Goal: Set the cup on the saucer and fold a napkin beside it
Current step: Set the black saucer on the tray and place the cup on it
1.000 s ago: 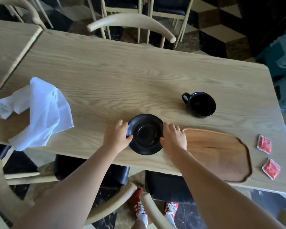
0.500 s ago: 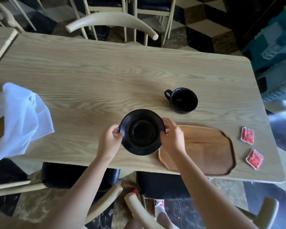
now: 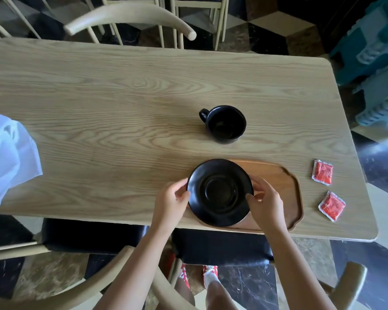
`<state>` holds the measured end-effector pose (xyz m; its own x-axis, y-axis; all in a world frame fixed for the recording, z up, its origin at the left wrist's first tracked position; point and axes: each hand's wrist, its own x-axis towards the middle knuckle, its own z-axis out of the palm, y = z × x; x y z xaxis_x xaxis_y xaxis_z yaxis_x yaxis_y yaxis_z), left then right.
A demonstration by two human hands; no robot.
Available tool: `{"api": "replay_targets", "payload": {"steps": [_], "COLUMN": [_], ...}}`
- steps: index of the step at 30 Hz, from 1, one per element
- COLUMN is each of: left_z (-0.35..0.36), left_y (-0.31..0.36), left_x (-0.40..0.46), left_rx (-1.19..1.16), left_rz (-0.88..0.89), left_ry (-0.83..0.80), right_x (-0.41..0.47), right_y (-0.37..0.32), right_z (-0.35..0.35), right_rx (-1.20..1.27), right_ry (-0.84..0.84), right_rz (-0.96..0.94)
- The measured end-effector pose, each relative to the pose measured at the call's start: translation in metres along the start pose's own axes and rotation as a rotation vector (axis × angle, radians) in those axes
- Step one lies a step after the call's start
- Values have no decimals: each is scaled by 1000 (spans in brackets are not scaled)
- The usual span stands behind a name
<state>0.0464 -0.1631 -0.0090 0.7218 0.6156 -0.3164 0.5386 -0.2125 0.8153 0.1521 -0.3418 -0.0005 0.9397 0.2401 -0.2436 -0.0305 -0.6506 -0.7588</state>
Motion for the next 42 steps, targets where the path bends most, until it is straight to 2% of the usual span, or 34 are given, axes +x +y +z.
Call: {"api": "replay_targets", "payload": {"steps": [7,26,30,33,35,39,42], "left_z": [13,14,10,-2,-8,-4,7], "left_y": [-1,-8,-8,6,25,66,77], "left_x": [0,-2,-3,9,31,83,109], "left_rx": [90,-16,56,185,251,562,744], "left_rz": [37,26,40,197,356,650,723], "left_ry": [50,40,45,194,232,102,-91], "right_x": [4,12,17,34,52,85,100], "right_y": [15,24,22,8,-12,-48,-50], "right_z": [-2,-1,-8,-20,-24,-16,-7], "right_rx": [1,25,-37,-92,-119,-296,-538], "right_ry": [-27,-125,-128,-6,47,29,-46], "right_rz": [-11,-40,-42,-117,-186,-426,-601]}}
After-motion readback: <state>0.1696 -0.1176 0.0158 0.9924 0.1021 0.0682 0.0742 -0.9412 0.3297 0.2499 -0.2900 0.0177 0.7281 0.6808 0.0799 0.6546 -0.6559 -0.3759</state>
